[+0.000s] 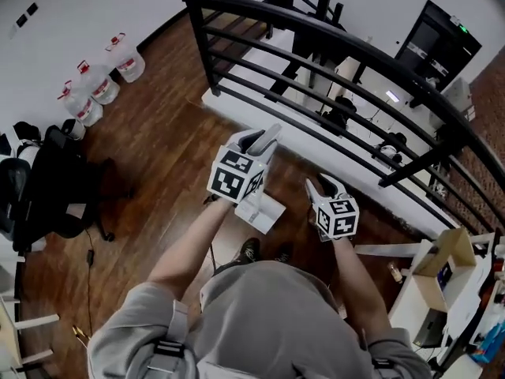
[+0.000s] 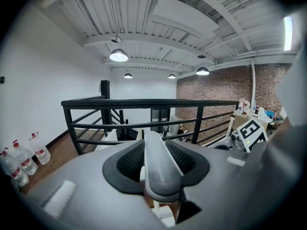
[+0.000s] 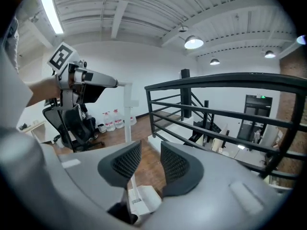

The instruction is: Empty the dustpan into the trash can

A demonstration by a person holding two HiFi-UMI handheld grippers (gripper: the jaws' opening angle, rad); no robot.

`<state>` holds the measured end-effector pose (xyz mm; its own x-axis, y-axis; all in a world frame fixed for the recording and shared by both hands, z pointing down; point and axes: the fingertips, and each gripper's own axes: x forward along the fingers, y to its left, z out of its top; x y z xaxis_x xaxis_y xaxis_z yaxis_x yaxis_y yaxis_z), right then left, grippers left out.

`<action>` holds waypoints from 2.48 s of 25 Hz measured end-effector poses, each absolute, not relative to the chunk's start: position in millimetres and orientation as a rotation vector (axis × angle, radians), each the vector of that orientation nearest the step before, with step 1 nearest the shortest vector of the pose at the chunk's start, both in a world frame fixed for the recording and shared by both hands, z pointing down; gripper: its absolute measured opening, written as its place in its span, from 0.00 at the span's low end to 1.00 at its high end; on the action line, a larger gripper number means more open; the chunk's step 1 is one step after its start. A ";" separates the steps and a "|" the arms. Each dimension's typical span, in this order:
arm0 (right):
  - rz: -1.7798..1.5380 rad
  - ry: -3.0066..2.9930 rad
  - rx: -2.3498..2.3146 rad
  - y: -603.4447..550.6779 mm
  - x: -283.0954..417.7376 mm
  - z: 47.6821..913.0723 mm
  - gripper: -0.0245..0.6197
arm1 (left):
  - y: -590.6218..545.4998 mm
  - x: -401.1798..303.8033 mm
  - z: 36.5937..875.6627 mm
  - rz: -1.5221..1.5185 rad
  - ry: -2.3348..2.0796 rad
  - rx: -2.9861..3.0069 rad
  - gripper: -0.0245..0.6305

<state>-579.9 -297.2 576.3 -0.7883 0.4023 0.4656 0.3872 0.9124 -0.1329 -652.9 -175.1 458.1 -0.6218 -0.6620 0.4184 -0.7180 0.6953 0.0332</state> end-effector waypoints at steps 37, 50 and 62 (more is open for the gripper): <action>0.100 -2.627 -0.468 -331.6 -585.4 549.9 0.21 | -194.5 -634.6 590.6 0.150 -2.321 1.095 0.26; 0.082 -2.630 -0.621 -284.1 -604.1 539.8 0.20 | -176.3 -598.1 602.9 0.101 -2.185 1.146 0.41; 0.131 -2.626 -0.664 -282.8 -606.1 538.9 0.20 | -149.2 -602.6 597.0 0.087 -2.215 1.066 0.40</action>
<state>-606.1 -282.8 538.9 -0.7947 0.4728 0.3807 0.4326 0.8811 -0.1912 -602.6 -149.2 597.0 -0.4426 -0.6711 0.5947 -0.7158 0.6639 0.2164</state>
